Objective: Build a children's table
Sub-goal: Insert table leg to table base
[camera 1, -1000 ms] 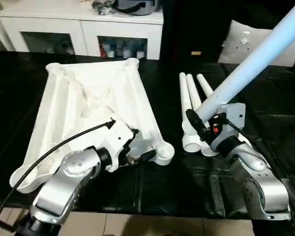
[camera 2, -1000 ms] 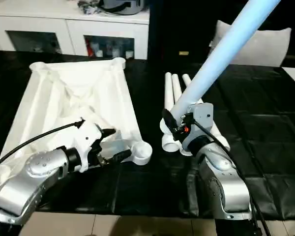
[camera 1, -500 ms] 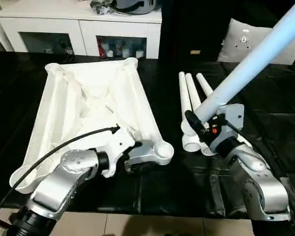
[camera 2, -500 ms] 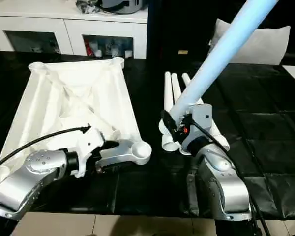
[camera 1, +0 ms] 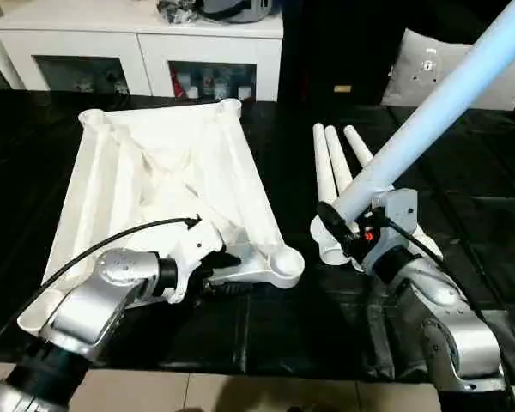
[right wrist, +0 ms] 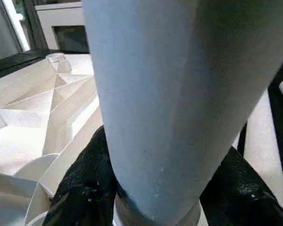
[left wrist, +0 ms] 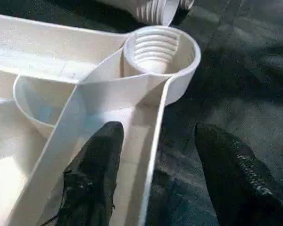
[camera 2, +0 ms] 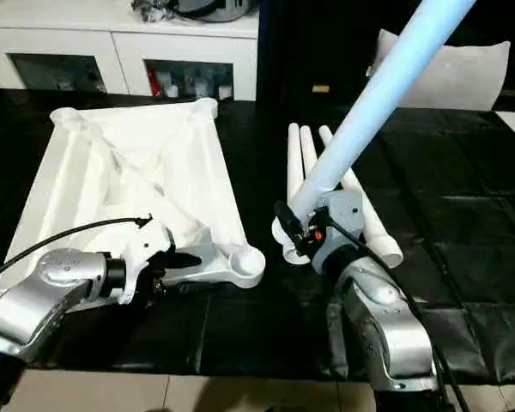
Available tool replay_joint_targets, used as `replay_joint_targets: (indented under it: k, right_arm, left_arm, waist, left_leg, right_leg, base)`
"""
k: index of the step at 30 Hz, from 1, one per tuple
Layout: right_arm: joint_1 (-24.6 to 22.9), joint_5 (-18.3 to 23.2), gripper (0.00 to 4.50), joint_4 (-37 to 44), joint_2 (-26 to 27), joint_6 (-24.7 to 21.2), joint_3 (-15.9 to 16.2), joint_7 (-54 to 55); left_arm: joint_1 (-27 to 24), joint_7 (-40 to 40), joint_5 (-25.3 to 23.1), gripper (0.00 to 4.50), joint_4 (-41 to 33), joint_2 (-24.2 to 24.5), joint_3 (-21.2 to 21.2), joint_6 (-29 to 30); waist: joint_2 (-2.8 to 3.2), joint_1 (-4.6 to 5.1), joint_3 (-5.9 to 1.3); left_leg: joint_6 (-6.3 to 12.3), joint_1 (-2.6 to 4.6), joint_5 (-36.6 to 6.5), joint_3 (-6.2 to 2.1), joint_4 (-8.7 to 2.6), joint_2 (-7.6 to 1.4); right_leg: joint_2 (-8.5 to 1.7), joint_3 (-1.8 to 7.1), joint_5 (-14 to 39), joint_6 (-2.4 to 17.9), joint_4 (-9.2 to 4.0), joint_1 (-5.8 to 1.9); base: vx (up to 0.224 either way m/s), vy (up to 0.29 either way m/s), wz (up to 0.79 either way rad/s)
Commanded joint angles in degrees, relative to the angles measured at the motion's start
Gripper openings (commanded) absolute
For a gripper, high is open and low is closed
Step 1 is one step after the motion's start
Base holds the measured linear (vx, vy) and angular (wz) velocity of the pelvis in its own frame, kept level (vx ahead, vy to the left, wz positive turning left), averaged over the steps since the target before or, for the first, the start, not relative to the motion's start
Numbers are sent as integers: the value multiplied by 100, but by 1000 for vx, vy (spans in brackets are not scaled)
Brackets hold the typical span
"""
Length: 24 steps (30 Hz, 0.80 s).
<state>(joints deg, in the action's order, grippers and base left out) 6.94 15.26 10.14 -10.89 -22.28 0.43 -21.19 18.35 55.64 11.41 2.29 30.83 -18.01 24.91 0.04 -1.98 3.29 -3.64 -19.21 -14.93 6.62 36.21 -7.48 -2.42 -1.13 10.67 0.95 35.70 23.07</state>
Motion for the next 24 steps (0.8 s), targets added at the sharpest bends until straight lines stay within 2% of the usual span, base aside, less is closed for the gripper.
replay_joint_targets:
  k: [1,5,6,12,14,15,17,19,21,23,24]
  right_arm:
    - [-12,26,189,158,-35,28,9,-36]
    - [-63,23,189,184,-32,45,30,-33]
    - [-70,18,189,185,-31,47,40,-35]
    - [-86,-21,189,169,-19,55,123,-77]
    - [-74,-24,189,162,-17,51,129,-91]
    - [-70,-27,189,156,-17,50,133,-97]
    - [-69,-30,189,148,-20,53,140,-105]
    - [-76,-29,189,148,-23,54,145,-112]
    - [-78,-27,189,150,-27,51,154,-114]
    - [-67,-21,189,144,-32,43,173,-113]
    - [-64,-17,189,143,-34,42,179,-110]
  left_arm:
    - [68,82,-79,247,103,24,-47,-91]
    - [90,154,-131,205,270,19,-47,-219]
    - [95,155,-135,200,281,20,-42,-224]
    - [127,175,-147,156,375,44,-18,-278]
    - [117,188,-200,142,403,89,-31,-311]
    - [113,200,-226,119,426,109,-34,-330]
    - [109,221,-280,116,458,149,-53,-364]
    - [100,230,-342,84,470,188,-86,-397]
    - [86,235,-377,74,472,206,-97,-415]
    - [71,204,-427,64,484,220,-101,-437]
    - [68,194,-435,45,489,221,-100,-442]
  waist:
    - [97,-8,-289]
    - [66,-8,-286]
    - [80,-5,-285]
    - [67,-13,-279]
    - [66,-11,-279]
    - [69,-11,-283]
    - [47,-13,-291]
    - [42,-17,-304]
    - [43,-19,-307]
    - [28,-18,-301]
    - [36,-19,-291]
  left_leg:
    - [-14,-92,-639,-71,-549,-383]
    - [-2,-100,-634,-63,-549,-386]
    - [-6,-99,-615,-68,-555,-395]
    - [5,-96,-646,-66,-563,-403]
    - [11,-94,-609,-64,-565,-403]
    - [13,-92,-600,-63,-565,-404]
    - [41,-96,-500,-54,-561,-395]
    - [83,-98,-312,-53,-559,-399]
    - [104,-101,-189,-48,-553,-397]
    - [119,-99,-170,-43,-556,-400]
    - [112,-96,-262,-40,-561,-400]
  right_leg:
    - [-505,297,1297,1167,-441,-338]
    - [-510,303,1335,1161,-451,-345]
    - [-512,302,1320,1166,-442,-343]
    - [-528,308,1469,1151,-458,-339]
    - [-518,303,1388,1156,-452,-333]
    - [-520,303,1364,1161,-448,-335]
    - [-518,304,1249,1161,-446,-349]
    - [-522,300,1016,1179,-435,-364]
    - [-519,296,841,1226,-415,-369]
    - [-523,291,815,1262,-417,-370]
    - [-525,293,951,1258,-431,-366]
  base:
    - [0,0,0]
    - [0,0,0]
    - [0,0,0]
    - [0,0,0]
    - [0,0,0]
    - [0,0,0]
    - [0,0,0]
    - [0,0,0]
    - [0,0,0]
    - [0,0,0]
    - [0,0,0]
